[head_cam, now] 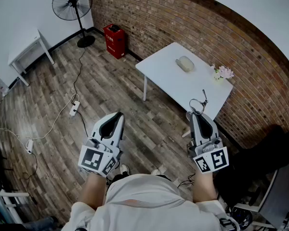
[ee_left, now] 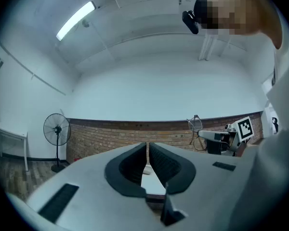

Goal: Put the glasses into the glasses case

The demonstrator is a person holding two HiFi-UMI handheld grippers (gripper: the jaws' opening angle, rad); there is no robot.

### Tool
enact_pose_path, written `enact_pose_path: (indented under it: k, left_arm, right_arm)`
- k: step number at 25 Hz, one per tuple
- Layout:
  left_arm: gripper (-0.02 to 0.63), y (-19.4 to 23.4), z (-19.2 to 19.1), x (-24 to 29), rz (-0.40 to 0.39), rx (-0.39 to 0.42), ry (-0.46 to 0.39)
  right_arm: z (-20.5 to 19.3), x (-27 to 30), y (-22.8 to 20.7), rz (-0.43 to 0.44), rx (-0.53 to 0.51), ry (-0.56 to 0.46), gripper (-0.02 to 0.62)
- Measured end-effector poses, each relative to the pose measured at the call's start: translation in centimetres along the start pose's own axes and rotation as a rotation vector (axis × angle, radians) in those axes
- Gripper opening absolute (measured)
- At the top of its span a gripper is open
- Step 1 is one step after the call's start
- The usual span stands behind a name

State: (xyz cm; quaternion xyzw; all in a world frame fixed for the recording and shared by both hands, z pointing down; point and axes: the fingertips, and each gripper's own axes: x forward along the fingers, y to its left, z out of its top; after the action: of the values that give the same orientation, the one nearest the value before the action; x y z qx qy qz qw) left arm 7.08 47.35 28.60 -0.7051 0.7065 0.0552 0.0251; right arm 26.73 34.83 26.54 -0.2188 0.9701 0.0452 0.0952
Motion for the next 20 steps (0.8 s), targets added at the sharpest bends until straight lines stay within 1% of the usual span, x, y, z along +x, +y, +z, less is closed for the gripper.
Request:
enact_pose_path:
  k: [12,20]
  left_arm:
    - [0.028,0.4,-0.2,0.9,-0.002,0.0,-0.003]
    - [0.028,2.6,-0.8,1.1,-0.018,-0.014,0.01]
  right_arm:
    - [-0.8,0.9,-0.6,0.004,0.0,0.019,0.083]
    - [-1.3,2.8,0.2,-0.013,0.001,0.027,0.084]
